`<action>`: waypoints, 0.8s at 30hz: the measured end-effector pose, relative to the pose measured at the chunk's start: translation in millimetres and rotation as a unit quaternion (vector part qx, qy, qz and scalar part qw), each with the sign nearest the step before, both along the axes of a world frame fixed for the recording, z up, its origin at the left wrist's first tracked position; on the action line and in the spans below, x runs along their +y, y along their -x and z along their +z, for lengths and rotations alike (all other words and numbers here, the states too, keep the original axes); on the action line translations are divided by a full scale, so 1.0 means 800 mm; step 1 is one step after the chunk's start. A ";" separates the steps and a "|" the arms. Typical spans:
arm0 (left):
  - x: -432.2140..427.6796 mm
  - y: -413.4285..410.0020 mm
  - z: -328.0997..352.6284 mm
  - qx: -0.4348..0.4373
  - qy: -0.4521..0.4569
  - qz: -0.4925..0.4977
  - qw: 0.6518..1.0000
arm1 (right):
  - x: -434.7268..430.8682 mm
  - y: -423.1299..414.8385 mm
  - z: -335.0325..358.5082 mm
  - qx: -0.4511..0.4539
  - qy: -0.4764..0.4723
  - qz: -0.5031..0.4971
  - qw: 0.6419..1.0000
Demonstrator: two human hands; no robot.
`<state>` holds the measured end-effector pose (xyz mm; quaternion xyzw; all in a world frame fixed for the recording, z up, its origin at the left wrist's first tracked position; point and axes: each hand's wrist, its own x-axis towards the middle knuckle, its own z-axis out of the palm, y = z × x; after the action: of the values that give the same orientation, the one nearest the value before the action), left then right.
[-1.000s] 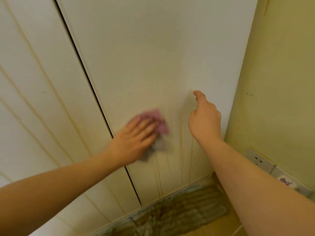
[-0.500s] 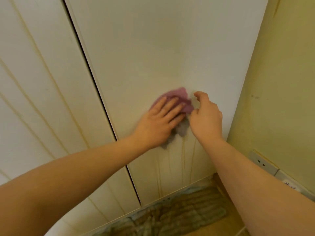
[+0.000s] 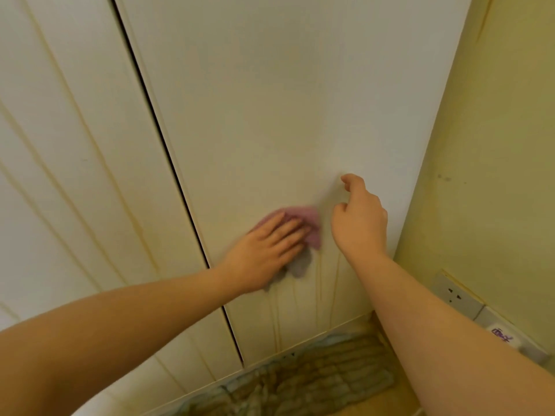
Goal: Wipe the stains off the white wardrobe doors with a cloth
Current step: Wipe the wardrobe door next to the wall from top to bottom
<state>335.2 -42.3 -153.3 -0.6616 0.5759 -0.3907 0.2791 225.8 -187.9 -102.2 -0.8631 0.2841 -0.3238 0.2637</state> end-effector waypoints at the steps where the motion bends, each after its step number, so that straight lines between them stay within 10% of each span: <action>1: 0.020 -0.001 -0.010 0.009 -0.037 0.003 0.999 | 0.001 0.000 0.000 -0.001 0.002 0.006 1.000; 9: 0.011 -0.015 0.045 -0.041 0.189 -0.051 0.980 | 0.002 0.002 -0.003 0.006 0.001 0.008 1.000; 15: 0.048 -0.012 -0.030 -0.004 0.044 -0.031 0.999 | 0.003 0.005 -0.005 0.014 0.003 0.008 1.000; 24: 0.048 -0.016 -0.002 -0.034 0.131 -0.045 0.990 | 0.005 0.006 -0.004 0.011 -0.011 0.010 1.000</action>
<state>347.8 -4.1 -154.7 -0.6524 0.5391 -0.4972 0.1910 220.7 -183.6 -105.8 -0.8664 0.2816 -0.3086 0.2735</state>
